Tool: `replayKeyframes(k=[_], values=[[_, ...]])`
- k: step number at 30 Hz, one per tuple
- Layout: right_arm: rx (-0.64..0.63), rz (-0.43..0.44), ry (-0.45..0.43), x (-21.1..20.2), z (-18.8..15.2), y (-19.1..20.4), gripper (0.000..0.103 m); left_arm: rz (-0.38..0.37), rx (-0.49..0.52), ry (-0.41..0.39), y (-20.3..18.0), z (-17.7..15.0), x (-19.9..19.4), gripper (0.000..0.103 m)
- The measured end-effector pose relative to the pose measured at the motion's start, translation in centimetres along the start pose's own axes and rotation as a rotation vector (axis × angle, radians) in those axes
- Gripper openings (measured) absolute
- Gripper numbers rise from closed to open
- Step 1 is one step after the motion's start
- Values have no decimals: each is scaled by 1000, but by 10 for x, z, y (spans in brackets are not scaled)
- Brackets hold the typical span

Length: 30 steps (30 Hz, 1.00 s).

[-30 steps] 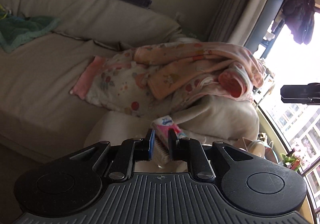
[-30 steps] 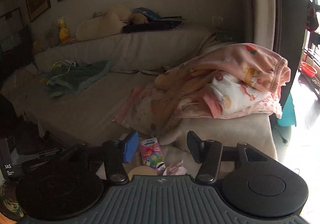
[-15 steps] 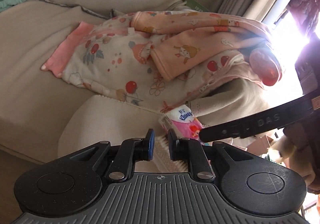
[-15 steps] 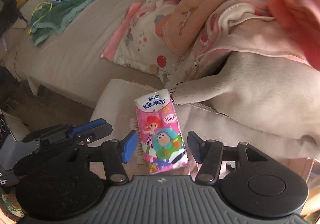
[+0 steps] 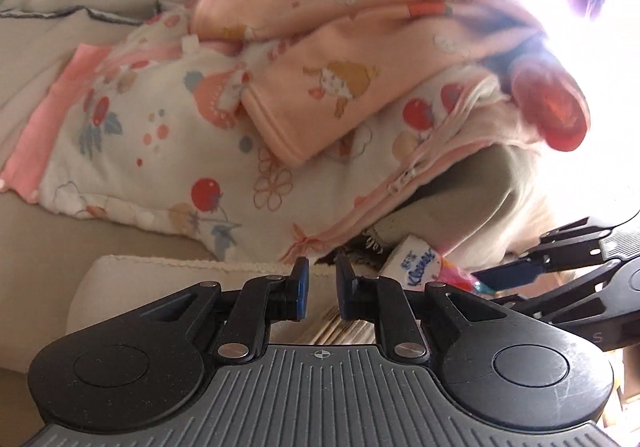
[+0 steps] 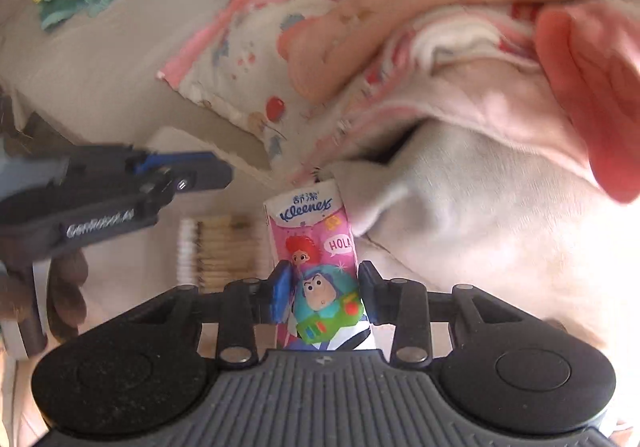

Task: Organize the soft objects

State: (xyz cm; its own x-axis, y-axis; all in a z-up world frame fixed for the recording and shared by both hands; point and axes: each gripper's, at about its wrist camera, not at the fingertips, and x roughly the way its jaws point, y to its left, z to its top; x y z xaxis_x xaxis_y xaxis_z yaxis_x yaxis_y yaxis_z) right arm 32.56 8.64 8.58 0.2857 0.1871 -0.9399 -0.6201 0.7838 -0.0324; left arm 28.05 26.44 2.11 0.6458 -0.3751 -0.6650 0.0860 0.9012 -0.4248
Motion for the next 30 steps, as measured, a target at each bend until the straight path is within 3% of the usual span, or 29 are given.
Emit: replayKeyframes(k=[1, 6, 9, 11, 14, 18, 22, 25, 30], values=[[15, 2, 13, 4, -1, -3, 36, 13, 21, 43, -1, -2, 7, 16], [32, 105, 31, 16, 6, -6, 36, 11, 79, 77, 5, -28, -21, 14], [18, 186, 30, 18, 10, 7, 36, 71, 126, 85, 12, -52, -52, 14], [-16, 180, 16, 16, 10, 17, 35, 136, 169, 65, 13, -65, -75, 14], [-37, 156, 7, 12, 7, 19, 35, 224, 362, -9, -10, -81, -105, 15], [-72, 117, -13, 2, 2, 16, 38, 153, 594, -6, -52, -94, -104, 18], [-18, 156, -138, -40, -18, 0, 39, 135, 724, 107, -72, -103, -74, 20], [7, 123, -284, -80, -58, -10, 52, 141, 790, 102, -80, -111, -68, 20], [1, 81, -402, -107, -130, -14, 55, 163, 812, 120, -86, -115, -63, 33]])
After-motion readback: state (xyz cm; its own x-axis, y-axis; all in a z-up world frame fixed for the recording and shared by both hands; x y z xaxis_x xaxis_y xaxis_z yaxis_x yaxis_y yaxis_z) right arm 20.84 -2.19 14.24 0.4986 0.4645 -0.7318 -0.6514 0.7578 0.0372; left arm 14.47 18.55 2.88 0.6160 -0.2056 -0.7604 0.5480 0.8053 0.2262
